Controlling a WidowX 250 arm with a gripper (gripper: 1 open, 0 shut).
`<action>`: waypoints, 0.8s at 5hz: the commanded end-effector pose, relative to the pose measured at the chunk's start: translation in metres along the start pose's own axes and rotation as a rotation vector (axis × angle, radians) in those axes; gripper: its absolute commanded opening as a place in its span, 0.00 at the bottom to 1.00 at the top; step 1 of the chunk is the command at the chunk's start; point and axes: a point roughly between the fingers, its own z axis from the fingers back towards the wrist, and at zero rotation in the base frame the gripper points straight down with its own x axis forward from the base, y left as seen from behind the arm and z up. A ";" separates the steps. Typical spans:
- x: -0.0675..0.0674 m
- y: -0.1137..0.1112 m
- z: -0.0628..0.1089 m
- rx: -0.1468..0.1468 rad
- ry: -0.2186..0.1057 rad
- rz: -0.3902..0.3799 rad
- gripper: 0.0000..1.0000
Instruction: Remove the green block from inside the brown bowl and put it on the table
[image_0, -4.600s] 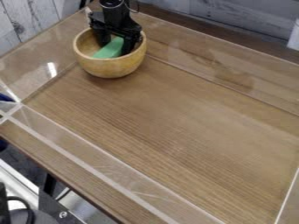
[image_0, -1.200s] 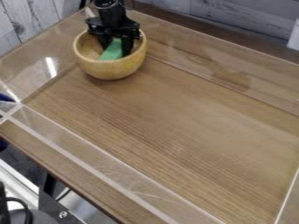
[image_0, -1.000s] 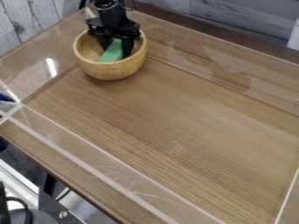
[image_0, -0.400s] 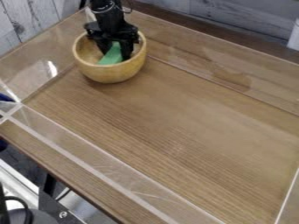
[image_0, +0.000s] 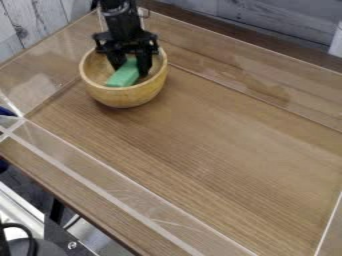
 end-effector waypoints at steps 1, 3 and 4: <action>0.011 -0.007 0.055 -0.035 -0.122 -0.017 0.00; 0.000 -0.011 0.076 -0.098 -0.134 -0.025 0.00; -0.003 -0.025 0.075 -0.123 -0.122 -0.085 0.00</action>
